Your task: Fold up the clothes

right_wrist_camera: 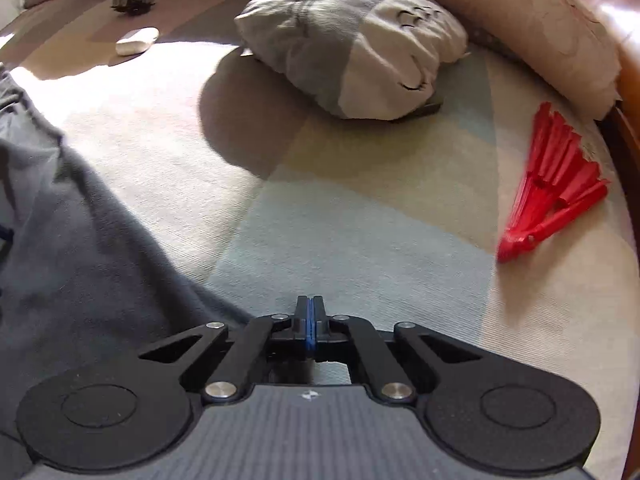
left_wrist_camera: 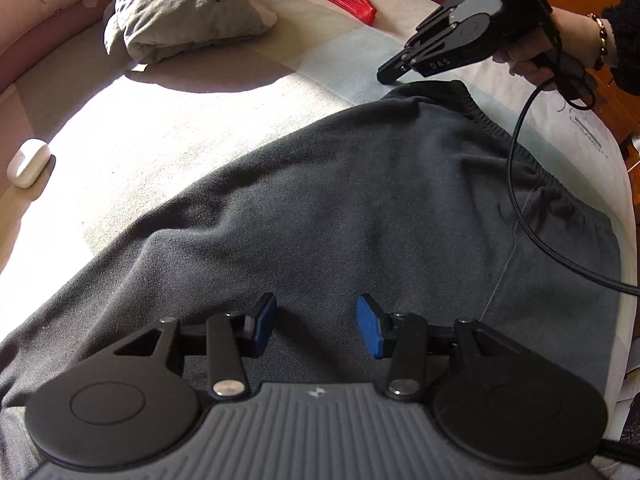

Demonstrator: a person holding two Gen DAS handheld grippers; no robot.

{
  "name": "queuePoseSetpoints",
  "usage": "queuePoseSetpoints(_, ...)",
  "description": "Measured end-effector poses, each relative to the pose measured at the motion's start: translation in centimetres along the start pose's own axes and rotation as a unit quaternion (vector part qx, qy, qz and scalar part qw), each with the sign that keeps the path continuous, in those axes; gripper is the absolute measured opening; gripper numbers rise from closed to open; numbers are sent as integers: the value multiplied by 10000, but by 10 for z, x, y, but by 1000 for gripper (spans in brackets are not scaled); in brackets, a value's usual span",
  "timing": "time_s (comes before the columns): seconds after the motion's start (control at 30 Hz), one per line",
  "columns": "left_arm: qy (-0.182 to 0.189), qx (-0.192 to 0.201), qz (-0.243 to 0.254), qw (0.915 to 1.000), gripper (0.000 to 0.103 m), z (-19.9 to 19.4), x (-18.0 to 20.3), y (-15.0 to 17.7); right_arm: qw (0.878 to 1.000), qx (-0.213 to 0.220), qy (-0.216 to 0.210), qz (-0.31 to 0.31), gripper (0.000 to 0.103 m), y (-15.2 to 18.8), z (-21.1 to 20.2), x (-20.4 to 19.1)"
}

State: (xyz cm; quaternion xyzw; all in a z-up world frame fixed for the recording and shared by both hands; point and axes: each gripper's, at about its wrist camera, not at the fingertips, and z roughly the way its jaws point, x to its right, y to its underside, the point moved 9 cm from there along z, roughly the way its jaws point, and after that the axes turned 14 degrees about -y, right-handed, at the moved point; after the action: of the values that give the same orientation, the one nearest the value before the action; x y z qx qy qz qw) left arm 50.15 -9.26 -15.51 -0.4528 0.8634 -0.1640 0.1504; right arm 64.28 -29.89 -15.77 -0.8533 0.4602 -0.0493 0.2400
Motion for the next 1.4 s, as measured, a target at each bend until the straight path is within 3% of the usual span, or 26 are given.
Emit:
queuePoseSetpoints(0.07,-29,57,-98,9999,45,0,-4,-3,9967,315,-143,737,2,-1,-14,15)
queuePoseSetpoints(0.2,-43,294,-173,9994,45,-3,-11,-11,9897,744,-503,1115,11,9,-52,-7)
queuePoseSetpoints(0.3,-101,310,-148,9994,45,3,-11,-16,9883,466,-715,1262,13,28,-47,-31)
queuePoseSetpoints(0.4,-117,336,-95,9993,45,9,-11,-21,9918,15,-490,1184,13,45,-17,-45)
queuePoseSetpoints(0.57,-476,422,-175,9978,48,24,-22,-27,9880,645,-218,1389,13,18,0,-29)
queuePoseSetpoints(0.73,-889,323,-396,9947,48,22,-41,-33,9786,872,-85,1864,17,0,-5,-4)
queuePoseSetpoints(0.8,-936,331,-444,9941,45,14,-46,-33,9770,1029,-92,1863,27,2,-25,-8)
queuePoseSetpoints(0.9,-680,458,-435,9957,46,2,-44,-28,9780,1060,-468,1735,38,13,-43,-35)
queuePoseSetpoints(1.0,-663,275,-358,9968,46,7,-40,-17,9834,634,-802,1502,39,26,-27,-68)
queuePoseSetpoints(1.07,-695,204,-363,9967,46,11,-38,-10,9861,452,-810,1380,39,29,-5,-81)
queuePoseSetpoints(1.17,-784,221,-447,9957,48,11,-42,-8,9865,780,-678,1266,49,6,14,-82)
queuePoseSetpoints(1.23,-972,195,-489,9939,48,13,-52,-11,9844,937,-626,1349,49,-12,21,-75)
queuePoseSetpoints(1.4,-1043,324,-760,9911,47,0,-73,-21,9784,1151,-441,1662,48,-25,0,-55)
